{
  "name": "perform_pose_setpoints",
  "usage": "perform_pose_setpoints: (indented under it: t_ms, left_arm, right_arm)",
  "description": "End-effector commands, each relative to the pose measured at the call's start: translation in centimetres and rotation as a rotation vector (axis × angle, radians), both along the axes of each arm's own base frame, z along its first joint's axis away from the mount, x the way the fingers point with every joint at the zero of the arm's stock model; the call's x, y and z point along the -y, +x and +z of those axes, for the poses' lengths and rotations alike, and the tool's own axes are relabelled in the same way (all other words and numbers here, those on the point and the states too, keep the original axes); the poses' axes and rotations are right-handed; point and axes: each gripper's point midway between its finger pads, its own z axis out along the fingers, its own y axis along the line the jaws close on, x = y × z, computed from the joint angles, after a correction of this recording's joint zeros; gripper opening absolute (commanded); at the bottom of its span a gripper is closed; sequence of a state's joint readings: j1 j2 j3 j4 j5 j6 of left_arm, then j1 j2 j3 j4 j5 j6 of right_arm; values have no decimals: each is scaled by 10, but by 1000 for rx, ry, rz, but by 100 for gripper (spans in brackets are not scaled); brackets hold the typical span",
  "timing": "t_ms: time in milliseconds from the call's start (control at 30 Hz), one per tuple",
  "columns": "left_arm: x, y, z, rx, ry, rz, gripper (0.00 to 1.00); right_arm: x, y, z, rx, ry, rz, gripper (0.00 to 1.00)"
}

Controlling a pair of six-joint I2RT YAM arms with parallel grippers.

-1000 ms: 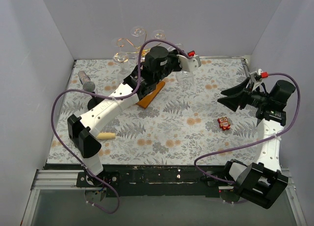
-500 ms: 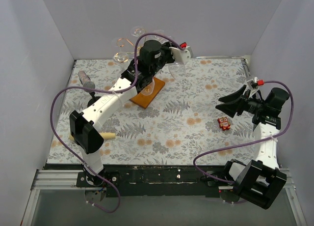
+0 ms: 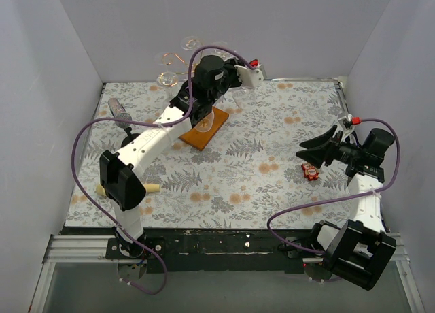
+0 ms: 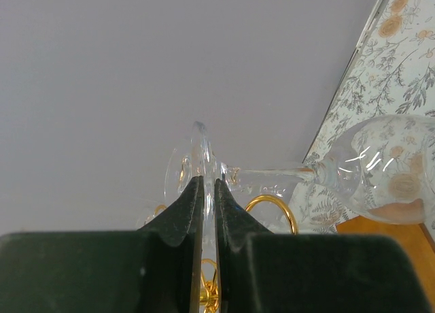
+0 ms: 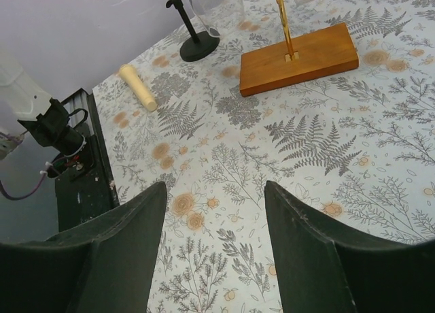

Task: Place the wine glass upside down on the wine glass rack
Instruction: Turn the wine glass upside down at the wine rack.

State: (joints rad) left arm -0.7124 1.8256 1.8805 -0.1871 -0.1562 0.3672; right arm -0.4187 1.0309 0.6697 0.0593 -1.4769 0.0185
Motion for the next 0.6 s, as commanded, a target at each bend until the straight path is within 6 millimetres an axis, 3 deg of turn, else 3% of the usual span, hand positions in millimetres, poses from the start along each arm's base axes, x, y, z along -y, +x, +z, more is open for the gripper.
perform_pose_setpoints:
  t_ms: [0,567]
  left_arm:
    - [-14,-4,52,113,-81,5,0]
    - [-31,-10,47,90,-42,11,0]
  right_arm:
    - [-7,-20,4,56,23,113,68]
    - [-9,-26,-3,75,36,147,68]
